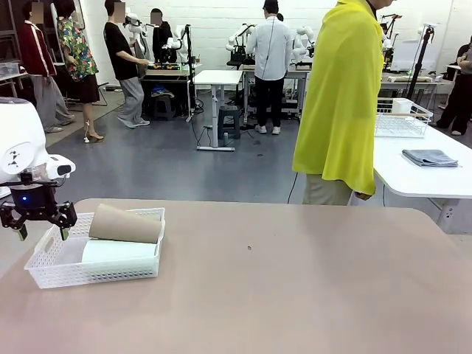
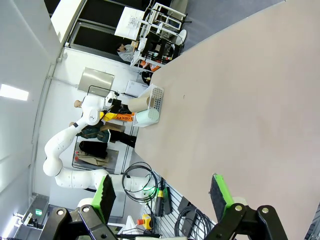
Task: Clean and organize the cups into the basket.
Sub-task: Move the Organizing basket back to the left side of the table.
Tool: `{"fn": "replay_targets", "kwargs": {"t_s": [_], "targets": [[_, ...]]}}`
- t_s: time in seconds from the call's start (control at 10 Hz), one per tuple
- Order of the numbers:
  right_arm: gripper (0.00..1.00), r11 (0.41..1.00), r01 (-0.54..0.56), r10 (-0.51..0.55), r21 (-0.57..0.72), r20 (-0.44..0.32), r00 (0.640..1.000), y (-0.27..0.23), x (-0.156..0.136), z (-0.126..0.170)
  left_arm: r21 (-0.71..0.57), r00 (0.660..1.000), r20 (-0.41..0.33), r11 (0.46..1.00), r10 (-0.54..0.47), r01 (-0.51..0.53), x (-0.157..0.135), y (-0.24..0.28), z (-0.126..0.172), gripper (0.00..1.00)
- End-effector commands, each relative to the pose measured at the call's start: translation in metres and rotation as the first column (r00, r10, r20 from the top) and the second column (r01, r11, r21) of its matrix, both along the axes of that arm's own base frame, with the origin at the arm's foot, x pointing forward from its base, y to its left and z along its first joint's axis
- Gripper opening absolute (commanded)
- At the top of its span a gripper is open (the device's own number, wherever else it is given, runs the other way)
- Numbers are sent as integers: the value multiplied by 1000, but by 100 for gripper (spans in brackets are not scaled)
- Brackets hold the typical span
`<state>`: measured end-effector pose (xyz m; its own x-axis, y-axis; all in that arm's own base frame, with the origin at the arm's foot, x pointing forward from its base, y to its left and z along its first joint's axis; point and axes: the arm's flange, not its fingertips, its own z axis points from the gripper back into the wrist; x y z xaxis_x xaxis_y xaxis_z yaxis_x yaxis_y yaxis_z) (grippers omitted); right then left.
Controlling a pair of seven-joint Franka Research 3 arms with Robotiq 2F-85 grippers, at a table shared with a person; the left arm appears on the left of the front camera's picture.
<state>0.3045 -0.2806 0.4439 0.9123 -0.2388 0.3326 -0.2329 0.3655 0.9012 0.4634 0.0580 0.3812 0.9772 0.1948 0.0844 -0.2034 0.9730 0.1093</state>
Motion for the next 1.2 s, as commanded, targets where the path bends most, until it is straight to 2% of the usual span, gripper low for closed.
{"fn": "replay_targets", "kwargs": {"t_s": [0.0, 0.2, 0.4, 0.6, 0.7, 1.1], "targets": [[100, 1000, 11, -11, -11, 6, 1000, 1, 0, 1, -48, 999, 21, 998, 33, -32, -10, -7, 19, 100], [100, 1000, 11, -11, -11, 6, 1000, 1, 0, 1, -131, 996, 33, 988, 82, -77, -43, -25, 77, 100], [100, 1000, 11, -11, -11, 6, 1000, 1, 0, 1, -99, 990, 78, 989, 117, -109, -67, -38, 111, 100], [100, 1000, 11, -11, -11, 6, 1000, 1, 0, 1, -83, 983, 96, 986, 154, -146, -70, -46, 113, 100], [100, 1000, 11, -11, -11, 6, 1000, 1, 0, 1, -104, 992, 79, 990, 101, -93, -66, -37, 123, 100], [100, 1000, 11, -11, -11, 6, 1000, 1, 0, 1, -104, 992, 79, 990, 101, -93, -66, -37, 123, 100]]}}
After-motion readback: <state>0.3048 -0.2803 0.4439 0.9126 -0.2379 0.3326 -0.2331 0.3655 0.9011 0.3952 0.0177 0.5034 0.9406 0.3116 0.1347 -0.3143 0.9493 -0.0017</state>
